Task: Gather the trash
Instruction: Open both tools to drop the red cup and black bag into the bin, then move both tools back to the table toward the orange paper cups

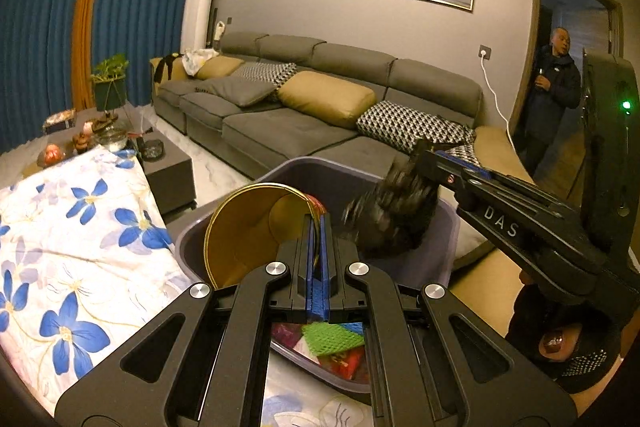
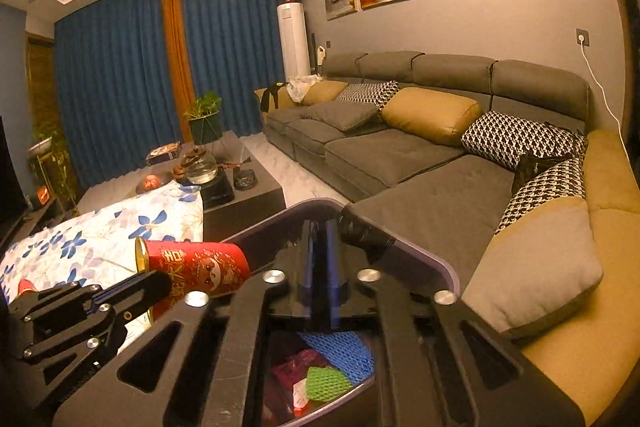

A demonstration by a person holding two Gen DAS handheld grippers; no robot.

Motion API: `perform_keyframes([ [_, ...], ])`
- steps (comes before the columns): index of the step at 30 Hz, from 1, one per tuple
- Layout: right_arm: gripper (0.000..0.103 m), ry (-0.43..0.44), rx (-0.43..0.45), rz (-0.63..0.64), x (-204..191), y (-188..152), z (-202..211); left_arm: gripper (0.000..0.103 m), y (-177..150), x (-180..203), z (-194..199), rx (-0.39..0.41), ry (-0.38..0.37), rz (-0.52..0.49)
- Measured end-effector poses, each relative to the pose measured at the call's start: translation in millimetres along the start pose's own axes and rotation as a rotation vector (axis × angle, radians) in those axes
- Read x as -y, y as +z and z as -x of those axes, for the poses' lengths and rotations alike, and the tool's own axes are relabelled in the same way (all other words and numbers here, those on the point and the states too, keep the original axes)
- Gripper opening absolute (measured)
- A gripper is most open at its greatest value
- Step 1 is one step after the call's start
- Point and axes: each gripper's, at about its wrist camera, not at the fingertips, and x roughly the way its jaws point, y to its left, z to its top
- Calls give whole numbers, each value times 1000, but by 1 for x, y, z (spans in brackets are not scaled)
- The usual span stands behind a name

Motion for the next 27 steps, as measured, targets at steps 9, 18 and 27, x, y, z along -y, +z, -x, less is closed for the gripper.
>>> perform_keyframes([
  [9,53,-21,36,-7,1,3,15,73,-6,-10,8,12,95,15],
  [18,77,-6,55,22,-15,6,33,92,-7,-45,78,122,328,105],
  [27,82,54,92,75,-51,14,63,96,-22,-68,168,180,490,161],
])
